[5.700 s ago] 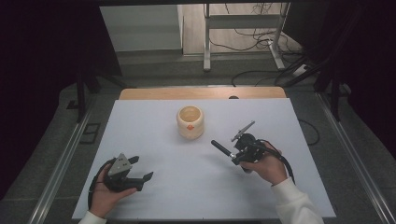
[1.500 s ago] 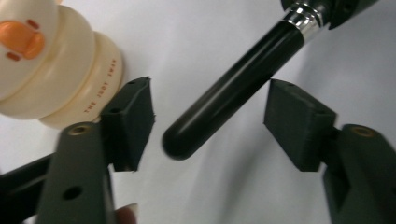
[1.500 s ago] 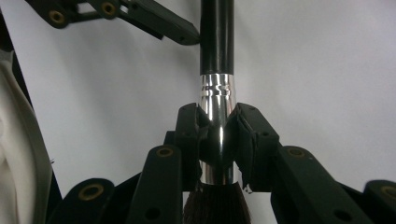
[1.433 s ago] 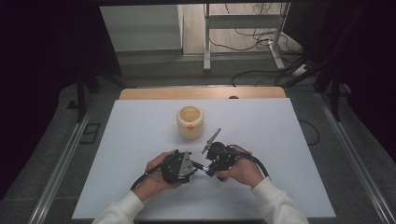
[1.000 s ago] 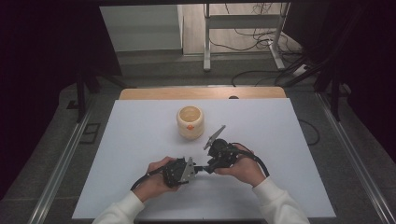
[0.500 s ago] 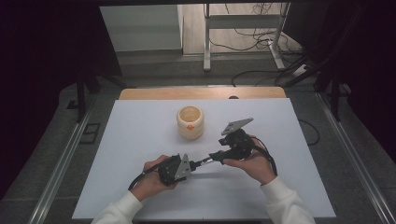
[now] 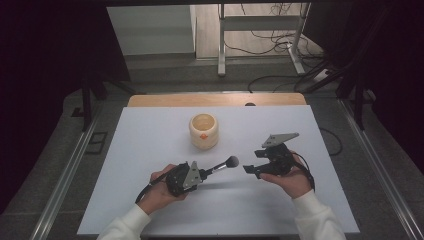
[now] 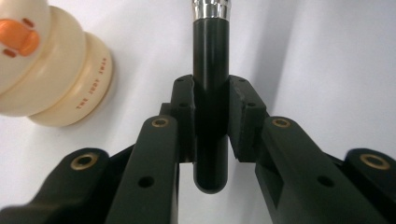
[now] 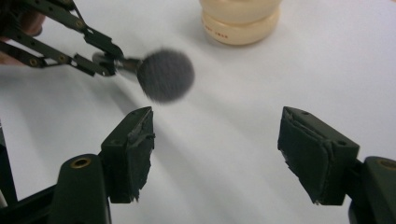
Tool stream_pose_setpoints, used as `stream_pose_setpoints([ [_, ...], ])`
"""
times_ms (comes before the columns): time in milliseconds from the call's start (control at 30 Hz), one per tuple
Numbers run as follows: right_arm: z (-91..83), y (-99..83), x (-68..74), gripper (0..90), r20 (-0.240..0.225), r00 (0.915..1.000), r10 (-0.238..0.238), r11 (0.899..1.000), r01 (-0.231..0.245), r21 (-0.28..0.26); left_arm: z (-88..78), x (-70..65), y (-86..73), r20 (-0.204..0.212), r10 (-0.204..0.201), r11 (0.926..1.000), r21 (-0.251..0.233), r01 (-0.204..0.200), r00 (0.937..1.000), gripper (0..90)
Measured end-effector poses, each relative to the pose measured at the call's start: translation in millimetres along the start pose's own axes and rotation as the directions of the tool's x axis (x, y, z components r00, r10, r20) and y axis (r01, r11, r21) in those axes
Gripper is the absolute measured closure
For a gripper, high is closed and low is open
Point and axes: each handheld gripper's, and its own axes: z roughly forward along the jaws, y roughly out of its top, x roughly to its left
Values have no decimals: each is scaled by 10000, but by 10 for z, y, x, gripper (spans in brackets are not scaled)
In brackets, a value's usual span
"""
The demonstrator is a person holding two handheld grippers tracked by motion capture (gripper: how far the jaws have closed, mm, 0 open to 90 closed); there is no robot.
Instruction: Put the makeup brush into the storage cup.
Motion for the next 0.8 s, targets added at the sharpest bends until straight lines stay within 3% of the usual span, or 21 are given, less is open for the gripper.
stream_pose_setpoints([
  [600, 69, -132, -51, 251, 213, 9997, 137, 9998, -140, 132, -66, 80, -34, -351, -656, 9976, -259, 648, 9972, 744],
  [800, 47, -131, -56, 250, 300, 9994, 165, 9997, -161, -160, -87, 122, -53, -132, -1362, 9890, -605, 1352, 9906, 743],
])
